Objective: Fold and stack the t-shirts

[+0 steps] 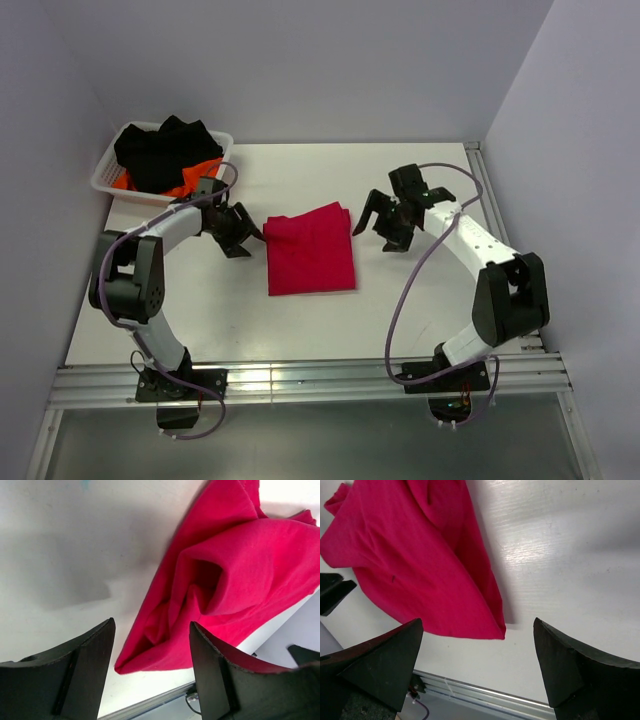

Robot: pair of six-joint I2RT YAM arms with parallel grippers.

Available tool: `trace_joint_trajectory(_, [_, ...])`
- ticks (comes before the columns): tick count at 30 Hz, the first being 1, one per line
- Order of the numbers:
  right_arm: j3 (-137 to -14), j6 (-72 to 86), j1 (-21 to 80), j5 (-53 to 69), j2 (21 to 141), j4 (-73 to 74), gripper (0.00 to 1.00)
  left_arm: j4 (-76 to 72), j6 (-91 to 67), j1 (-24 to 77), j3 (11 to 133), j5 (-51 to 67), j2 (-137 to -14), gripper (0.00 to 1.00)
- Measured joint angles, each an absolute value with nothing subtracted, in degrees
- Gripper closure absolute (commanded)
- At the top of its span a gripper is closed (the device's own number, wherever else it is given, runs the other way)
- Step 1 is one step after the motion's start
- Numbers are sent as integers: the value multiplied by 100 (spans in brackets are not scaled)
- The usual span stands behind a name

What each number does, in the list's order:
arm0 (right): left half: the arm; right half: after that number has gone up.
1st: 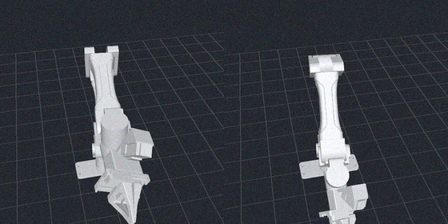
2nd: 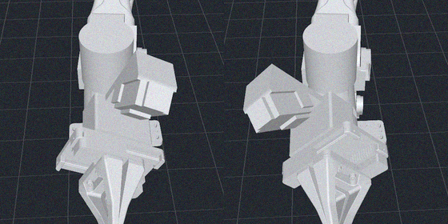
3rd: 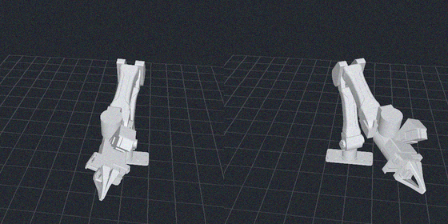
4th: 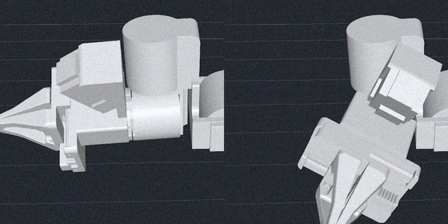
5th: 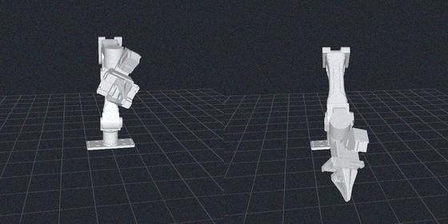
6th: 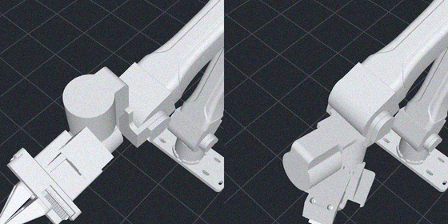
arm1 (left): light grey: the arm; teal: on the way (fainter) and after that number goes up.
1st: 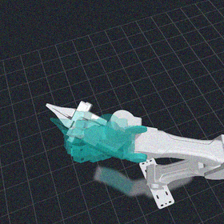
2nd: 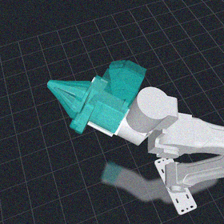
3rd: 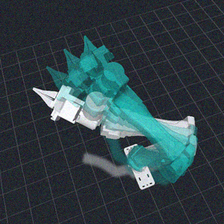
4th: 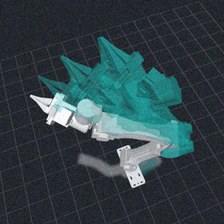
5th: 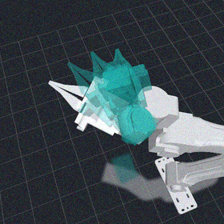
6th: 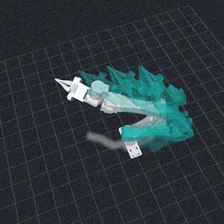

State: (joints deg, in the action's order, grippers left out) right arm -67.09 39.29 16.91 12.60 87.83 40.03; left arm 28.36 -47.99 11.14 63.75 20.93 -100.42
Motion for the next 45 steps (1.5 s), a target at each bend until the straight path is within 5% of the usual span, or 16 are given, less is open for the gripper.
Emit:
trace_joint_trajectory(14, [-7131,3929,1876,1588,10807,3192,3,3841,-4897,1114,7116,1883,-8761,35])
trace_joint_trajectory(18, [-7531,3933,1879,1730,11128,2963,12,4156,-4897,1111,7118,1745,-8611,35])
trace_joint_trajectory(22, [-7723,3935,1896,1922,11428,2847,55,4493,-4895,1100,7185,1577,-8608,35])
trace_joint_trajectory(29, [-8254,3841,1938,2110,11909,3037,100,4724,-4893,963,7266,1356,-8475,36])
trace_joint_trajectory(38, [-9891,3601,1669,1848,12630,3785,100,4746,-4947,867,7234,1297,-8307,38])
trace_joint_trajectory(45, [-12280,3717,469,1313,13858,4453,100,4818,-5024,864,7236,1197,-8307,38])
